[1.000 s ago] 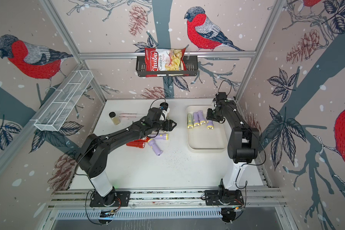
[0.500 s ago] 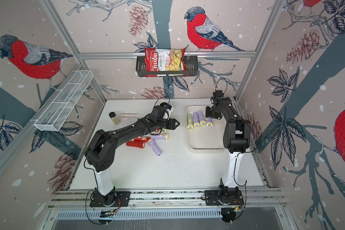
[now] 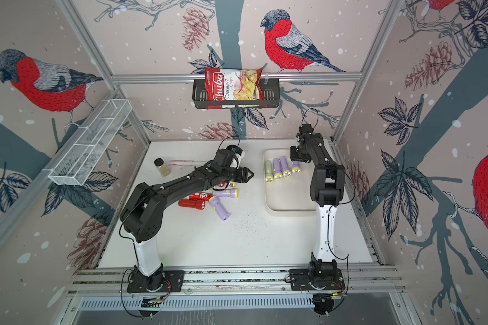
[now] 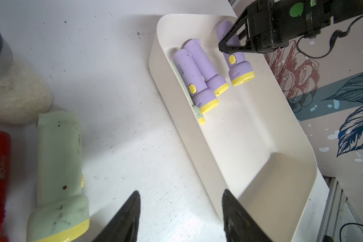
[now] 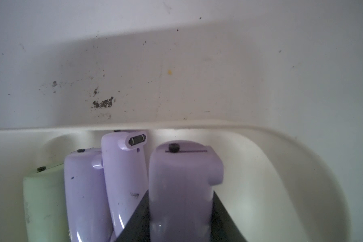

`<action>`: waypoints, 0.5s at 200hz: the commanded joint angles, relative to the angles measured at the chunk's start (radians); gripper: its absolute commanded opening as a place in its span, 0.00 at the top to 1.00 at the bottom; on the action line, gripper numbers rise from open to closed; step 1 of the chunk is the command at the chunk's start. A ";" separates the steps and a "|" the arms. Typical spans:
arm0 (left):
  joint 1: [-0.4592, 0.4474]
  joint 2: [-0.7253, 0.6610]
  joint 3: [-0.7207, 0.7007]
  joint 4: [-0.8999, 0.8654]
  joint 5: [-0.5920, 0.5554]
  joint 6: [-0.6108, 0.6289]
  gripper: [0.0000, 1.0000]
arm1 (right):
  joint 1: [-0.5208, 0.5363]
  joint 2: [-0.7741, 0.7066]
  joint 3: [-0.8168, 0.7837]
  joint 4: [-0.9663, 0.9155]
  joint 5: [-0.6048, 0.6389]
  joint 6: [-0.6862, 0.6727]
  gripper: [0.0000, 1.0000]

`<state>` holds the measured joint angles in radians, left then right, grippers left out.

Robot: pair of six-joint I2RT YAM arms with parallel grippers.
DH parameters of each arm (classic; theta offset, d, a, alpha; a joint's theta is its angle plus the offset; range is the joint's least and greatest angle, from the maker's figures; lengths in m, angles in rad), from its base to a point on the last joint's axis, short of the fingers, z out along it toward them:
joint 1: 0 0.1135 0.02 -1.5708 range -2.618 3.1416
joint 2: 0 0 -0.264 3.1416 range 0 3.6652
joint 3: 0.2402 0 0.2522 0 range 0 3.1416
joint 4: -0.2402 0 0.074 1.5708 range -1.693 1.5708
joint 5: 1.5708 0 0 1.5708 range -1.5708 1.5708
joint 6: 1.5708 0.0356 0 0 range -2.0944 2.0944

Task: Put the flashlights into the storage boxes
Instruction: Place the flashlight at the storage box.

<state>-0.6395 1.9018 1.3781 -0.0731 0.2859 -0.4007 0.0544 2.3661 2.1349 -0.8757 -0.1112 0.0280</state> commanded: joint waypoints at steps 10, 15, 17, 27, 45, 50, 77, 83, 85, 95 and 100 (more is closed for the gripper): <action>0.004 -0.015 -0.014 -0.010 -0.002 0.005 0.39 | 0.001 0.033 0.034 -0.008 -0.010 -0.027 0.67; 0.005 -0.017 -0.016 -0.011 -0.002 0.006 0.38 | 0.002 0.036 0.035 -0.006 -0.010 -0.027 0.67; 0.005 -0.018 -0.017 -0.011 -0.002 0.006 0.38 | 0.001 0.037 0.036 -0.004 -0.010 -0.027 0.67; 0.004 -0.020 -0.018 -0.010 -0.002 0.005 0.38 | 0.001 0.043 0.040 -0.001 -0.013 -0.025 0.67; 0.007 -0.023 -0.022 -0.011 -0.002 0.007 0.38 | -0.002 0.053 0.045 0.011 -0.036 -0.023 0.66; 0.006 -0.023 -0.023 -0.012 -0.001 0.007 0.39 | -0.004 0.055 0.046 0.013 -0.048 -0.022 0.66; 0.008 -0.031 -0.030 -0.016 0.006 0.005 0.38 | -0.008 0.066 0.061 0.012 -0.061 -0.013 0.59; 0.008 -0.034 -0.033 -0.016 0.004 0.006 0.38 | -0.010 0.065 0.064 0.011 -0.059 -0.010 0.54; 0.008 -0.034 -0.034 -0.017 0.005 0.005 0.38 | -0.010 0.064 0.065 0.011 -0.059 -0.010 0.53; 0.008 -0.040 -0.039 -0.015 0.004 0.005 0.38 | -0.011 0.061 0.073 0.009 -0.062 -0.007 0.49; 0.008 -0.043 -0.043 -0.015 0.004 0.004 0.38 | -0.010 0.060 0.079 0.005 -0.064 -0.005 0.48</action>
<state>-0.6338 1.8774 1.3453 -0.0910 0.2863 -0.4011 0.0467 2.4264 2.1906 -0.8722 -0.1547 0.0074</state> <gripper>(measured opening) 0.615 0.493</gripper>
